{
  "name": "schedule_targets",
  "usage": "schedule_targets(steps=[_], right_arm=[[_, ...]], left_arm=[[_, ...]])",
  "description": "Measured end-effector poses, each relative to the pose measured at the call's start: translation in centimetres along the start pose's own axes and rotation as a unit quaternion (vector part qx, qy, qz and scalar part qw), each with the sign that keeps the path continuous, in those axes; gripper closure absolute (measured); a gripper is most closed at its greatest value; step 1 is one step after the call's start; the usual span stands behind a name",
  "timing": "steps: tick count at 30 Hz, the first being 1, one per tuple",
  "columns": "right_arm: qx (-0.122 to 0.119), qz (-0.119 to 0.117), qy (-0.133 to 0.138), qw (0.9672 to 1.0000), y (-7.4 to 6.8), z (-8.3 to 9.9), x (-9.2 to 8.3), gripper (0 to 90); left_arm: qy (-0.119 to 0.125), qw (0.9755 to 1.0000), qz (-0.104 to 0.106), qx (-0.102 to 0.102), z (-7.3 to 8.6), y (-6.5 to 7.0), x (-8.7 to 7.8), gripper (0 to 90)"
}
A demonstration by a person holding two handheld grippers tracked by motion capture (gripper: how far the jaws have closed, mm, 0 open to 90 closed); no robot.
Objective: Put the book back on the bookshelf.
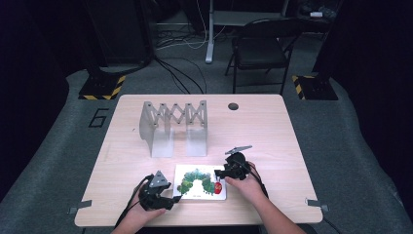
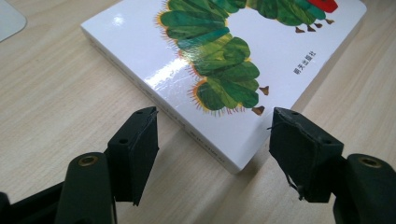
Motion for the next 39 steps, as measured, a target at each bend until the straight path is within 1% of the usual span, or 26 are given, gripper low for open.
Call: schedule_targets(steps=[2,3,5,6,7,9,11,13,14,15,18,19,21,23,24,25,26,27,29,30,31,32,34,36,38,39], right_arm=[[0.0,0.0,0.003,1.0,-0.1,-0.1,0.2,45.7],[-0.001,-0.001,0.0,1.0,-0.1,-0.1,0.2,45.7],[0.001,-0.002,-0.001,1.0,-0.1,-0.2,0.2,45.7],[-0.001,-0.003,0.001,1.0,-0.1,-0.2,0.3,45.7],[0.002,-0.003,0.0,1.0,-0.2,-0.3,0.3,45.7],[-0.003,-0.003,0.0,1.0,-0.1,-0.3,0.3,45.6],[0.001,-0.001,-0.003,1.0,-0.3,-0.4,0.3,45.5],[-0.01,-0.001,0.002,0.9999,-0.1,-0.4,0.4,45.4],[-0.01,-0.001,0.002,0.9999,-0.1,-0.4,0.4,45.4],[-0.009,-0.001,-0.001,1.0,-0.1,-0.5,0.4,45.4],[-0.005,-0.004,-0.001,1.0,-0.2,-0.5,0.4,45.4],[-0.004,-0.003,-0.003,1.0,-0.1,-0.5,0.3,45.4],[-0.004,-0.001,-0.002,1.0,-0.1,-0.6,0.3,45.5],[-0.007,-0.003,-0.001,1.0,0.0,-0.7,0.3,45.2],[0.0,-0.004,-0.001,1.0,0.0,-0.7,0.1,44.9],[0.003,-0.003,0.001,1.0,0.1,-0.8,0.0,44.6],[0.005,-0.005,0.006,1.0,0.2,-0.9,0.0,44.4],[0.024,-0.007,0.003,0.9997,0.4,-1.0,-0.3,44.2],[0.029,-0.01,0.008,0.9995,0.7,-1.1,-0.4,44.0],[0.047,-0.016,0.007,0.9988,1.0,-1.3,-0.5,44.0],[0.049,-0.02,0.008,0.9986,1.2,-1.4,-0.5,44.1],[0.056,-0.021,0.011,0.9981,1.4,-1.5,-0.5,44.1],[0.057,-0.023,0.012,0.998,1.6,-1.6,-0.5,44.3],[0.069,-0.026,0.005,0.9973,1.7,-1.7,-0.5,44.5],[0.069,-0.028,0.003,0.9972,1.7,-1.7,-0.4,44.6],[0.07,-0.029,0.002,0.9972,1.7,-1.7,-0.4,44.6]], left_arm=[[0.0,1.0,0.003,-0.002,0.0,0.2,0.1,32.6],[-0.005,1.0,0.004,0.002,0.0,0.3,0.2,32.6],[-0.006,1.0,0.001,0.005,0.0,0.4,0.3,32.6],[-0.005,1.0,0.003,0.002,0.0,0.6,0.4,32.3],[-0.01,0.9999,-0.001,0.007,0.0,0.7,0.5,31.6],[-0.009,0.9999,-0.002,0.006,0.0,0.7,0.5,30.6],[-0.013,0.9999,-0.006,0.007,-0.1,0.8,0.6,29.7],[-0.014,0.9999,-0.008,0.004,-0.1,0.9,0.7,28.4],[-0.014,0.9999,-0.008,0.004,-0.1,0.9,0.7,27.7],[-0.016,0.9997,-0.016,0.006,-0.2,1.1,0.8,27.1],[-0.017,0.9997,-0.015,0.005,-0.3,1.3,0.9,26.0],[-0.02,0.9996,-0.019,0.003,-0.3,1.3,0.9,25.8],[-0.017,0.9997,-0.017,0.002,-0.4,1.3,1.0,25.4],[-0.018,0.9996,-0.023,0.004,-0.5,1.4,1.1,25.2],[-0.018,0.9995,-0.024,0.005,-0.5,1.5,1.2,24.9],[-0.021,0.9993,-0.03,0.005,-0.6,1.7,1.3,25.0],[-0.022,0.9991,-0.034,0.014,-0.7,1.7,1.4,25.0],[-0.024,0.9989,-0.037,0.014,-0.8,1.9,1.5,24.7],[-0.021,0.999,-0.038,0.009,-0.8,1.9,1.6,24.6],[-0.021,0.9992,-0.033,0.009,-0.9,1.9,1.6,24.3],[-0.019,0.9991,-0.036,0.008,-0.9,2.0,1.7,24.1],[-0.016,0.999,-0.041,0.006,-0.9,2.1,1.8,23.8],[-0.015,0.9988,-0.046,0.006,-1.0,2.1,1.9,23.5],[-0.018,0.9991,-0.039,0.006,-1.0,2.2,1.9,23.0],[-0.019,0.9989,-0.042,0.008,-1.1,2.2,1.9,22.6],[-0.012,0.9987,-0.048,0.007,-1.1,2.2,2.1,22.6]])
Point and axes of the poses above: each handheld gripper's, and its own axes: x roughly forward along the jaws, z roughly out of its underside, y roughly to its right, the point moved 1 cm from there along x, roughly forward along the jaws, and after that the axes turned 15 degrees about x, right-handed, at the moved point
